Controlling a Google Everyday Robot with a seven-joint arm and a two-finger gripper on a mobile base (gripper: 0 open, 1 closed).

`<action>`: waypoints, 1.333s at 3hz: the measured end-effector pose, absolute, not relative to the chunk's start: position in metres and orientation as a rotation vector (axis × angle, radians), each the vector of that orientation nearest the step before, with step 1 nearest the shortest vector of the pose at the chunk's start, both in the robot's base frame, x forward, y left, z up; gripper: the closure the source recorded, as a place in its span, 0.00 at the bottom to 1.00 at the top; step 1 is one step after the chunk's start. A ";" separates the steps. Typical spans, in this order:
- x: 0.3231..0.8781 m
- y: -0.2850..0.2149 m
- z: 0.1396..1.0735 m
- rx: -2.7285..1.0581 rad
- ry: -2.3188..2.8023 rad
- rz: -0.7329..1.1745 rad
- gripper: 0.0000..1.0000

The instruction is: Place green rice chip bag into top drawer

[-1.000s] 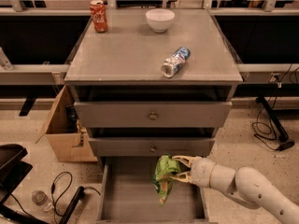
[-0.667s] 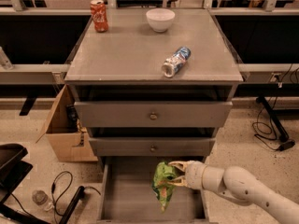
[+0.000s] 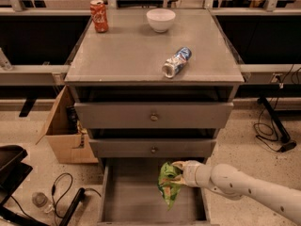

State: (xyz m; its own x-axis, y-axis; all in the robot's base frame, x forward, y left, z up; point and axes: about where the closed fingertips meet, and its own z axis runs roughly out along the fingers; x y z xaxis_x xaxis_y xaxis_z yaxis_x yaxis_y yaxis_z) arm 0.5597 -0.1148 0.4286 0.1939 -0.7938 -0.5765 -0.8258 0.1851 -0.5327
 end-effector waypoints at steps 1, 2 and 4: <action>0.562 -0.115 0.423 -1.597 1.586 0.036 0.91; 0.562 -0.115 0.423 -1.597 1.586 0.036 0.72; 0.562 -0.115 0.423 -1.597 1.586 0.036 0.25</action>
Offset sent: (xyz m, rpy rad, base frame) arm 0.0026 -0.0007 -0.0051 -0.0131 0.0022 -0.0023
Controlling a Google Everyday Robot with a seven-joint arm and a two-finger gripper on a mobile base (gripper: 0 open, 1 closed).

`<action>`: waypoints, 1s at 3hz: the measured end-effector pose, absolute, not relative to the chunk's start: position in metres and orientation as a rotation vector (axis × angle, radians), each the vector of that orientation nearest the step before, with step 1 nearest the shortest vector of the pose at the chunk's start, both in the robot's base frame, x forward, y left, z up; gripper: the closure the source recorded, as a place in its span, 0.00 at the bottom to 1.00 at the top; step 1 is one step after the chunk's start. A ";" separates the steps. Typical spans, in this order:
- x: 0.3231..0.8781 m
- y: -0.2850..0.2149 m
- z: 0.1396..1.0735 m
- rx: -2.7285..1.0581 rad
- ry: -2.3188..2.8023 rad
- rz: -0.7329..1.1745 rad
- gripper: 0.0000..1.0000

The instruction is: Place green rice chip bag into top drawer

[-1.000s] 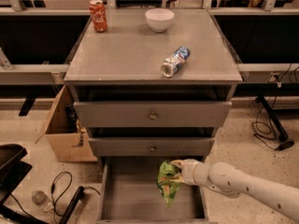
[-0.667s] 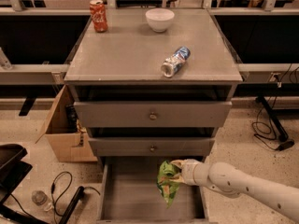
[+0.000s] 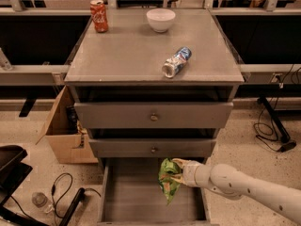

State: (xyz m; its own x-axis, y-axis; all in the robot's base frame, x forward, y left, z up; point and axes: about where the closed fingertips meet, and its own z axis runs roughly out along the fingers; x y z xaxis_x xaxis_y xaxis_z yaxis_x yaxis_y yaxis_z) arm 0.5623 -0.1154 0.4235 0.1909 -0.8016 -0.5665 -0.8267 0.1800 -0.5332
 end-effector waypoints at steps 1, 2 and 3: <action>0.562 -0.115 0.423 -1.597 1.586 0.036 0.04; 0.562 -0.115 0.423 -1.597 1.586 0.037 0.00; 0.562 -0.115 0.423 -1.597 1.586 0.037 0.00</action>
Offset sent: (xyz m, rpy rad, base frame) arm 0.0000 0.0000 0.0000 0.0000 0.0000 0.0000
